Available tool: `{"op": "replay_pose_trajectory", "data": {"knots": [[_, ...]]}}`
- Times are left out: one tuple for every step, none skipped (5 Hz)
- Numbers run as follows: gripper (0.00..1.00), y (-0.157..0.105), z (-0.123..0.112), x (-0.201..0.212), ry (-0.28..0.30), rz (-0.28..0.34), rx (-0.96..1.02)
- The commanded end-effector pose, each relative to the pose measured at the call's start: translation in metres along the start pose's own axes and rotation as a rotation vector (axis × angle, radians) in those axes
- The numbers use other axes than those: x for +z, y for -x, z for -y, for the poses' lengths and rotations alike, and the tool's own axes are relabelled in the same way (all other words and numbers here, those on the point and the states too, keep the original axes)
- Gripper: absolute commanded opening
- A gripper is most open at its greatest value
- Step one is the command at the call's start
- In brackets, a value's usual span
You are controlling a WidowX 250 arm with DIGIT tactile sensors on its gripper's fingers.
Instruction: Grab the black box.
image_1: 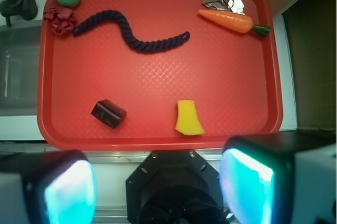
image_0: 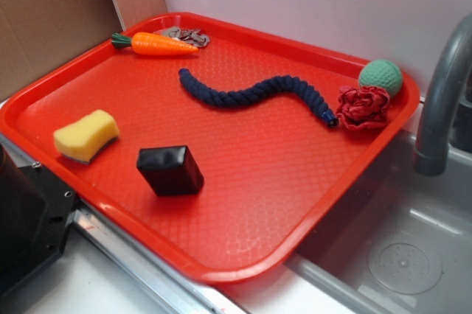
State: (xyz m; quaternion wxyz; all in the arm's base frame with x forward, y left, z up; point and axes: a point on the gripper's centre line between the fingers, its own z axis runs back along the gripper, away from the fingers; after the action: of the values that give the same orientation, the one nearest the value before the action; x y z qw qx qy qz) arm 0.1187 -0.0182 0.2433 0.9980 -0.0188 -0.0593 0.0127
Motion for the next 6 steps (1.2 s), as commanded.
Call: {"op": "replay_pose_trajectory", "data": {"knots": [[1.0,0.0,0.0,0.0,0.0,0.0,0.0],[1.0,-0.03,0.037,-0.055,0.031,-0.007,-0.248],[1.0,-0.038,0.077,-0.105,0.092,0.046,-0.496],[1.0,-0.012,0.109,-0.136,0.109,-0.073,-0.741],[1.0,0.017,0.099,-0.144,0.102,-0.135,-0.887],[1.0,0.027,0.09,-0.145,0.066,-0.188,-0.905]]}}
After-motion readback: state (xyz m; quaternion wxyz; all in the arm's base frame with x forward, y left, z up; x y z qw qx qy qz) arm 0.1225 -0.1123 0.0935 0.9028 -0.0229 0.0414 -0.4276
